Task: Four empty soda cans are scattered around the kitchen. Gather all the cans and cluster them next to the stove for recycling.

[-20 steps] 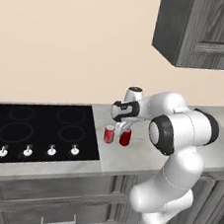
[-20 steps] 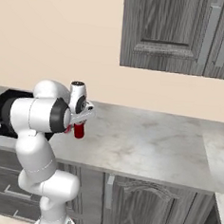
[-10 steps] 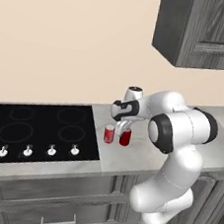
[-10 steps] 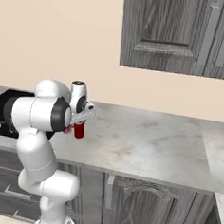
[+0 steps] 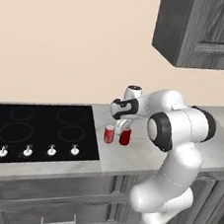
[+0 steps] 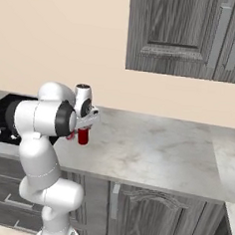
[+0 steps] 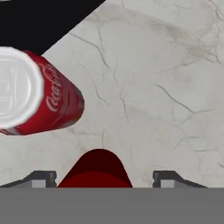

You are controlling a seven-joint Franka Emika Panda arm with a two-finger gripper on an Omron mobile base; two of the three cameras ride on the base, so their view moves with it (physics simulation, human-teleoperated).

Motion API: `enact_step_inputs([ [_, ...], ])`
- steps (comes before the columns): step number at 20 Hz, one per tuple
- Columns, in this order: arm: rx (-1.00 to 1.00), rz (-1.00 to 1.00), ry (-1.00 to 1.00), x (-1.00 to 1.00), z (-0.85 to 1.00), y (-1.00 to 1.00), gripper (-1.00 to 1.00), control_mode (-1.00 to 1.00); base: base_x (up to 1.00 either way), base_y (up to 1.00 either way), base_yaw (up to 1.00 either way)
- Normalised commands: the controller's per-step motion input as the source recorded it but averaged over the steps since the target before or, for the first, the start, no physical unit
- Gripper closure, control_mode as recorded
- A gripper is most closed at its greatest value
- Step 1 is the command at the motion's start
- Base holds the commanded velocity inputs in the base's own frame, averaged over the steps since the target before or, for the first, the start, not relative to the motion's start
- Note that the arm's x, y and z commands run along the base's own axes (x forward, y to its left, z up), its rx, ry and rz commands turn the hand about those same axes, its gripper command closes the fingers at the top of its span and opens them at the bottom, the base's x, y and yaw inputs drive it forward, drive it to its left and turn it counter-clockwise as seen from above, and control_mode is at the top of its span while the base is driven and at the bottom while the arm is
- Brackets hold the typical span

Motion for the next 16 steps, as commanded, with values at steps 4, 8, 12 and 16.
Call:
enact_step_inputs([
  [4,0.0,0.0,-0.02,0.0,0.0,0.0,-1.0,-1.0,0.0,0.0,0.0],
  [8,0.0,0.0,-0.07,0.0,0.03,0.0,-1.0,-1.0,0.0,0.0,0.0],
  [12,0.0,0.0,-0.05,0.0,0.17,0.0,-1.0,-1.0,0.0,0.0,0.0],
  [16,0.0,0.0,0.01,0.0,0.08,0.0,-1.0,-1.0,0.0,0.0,0.0],
])
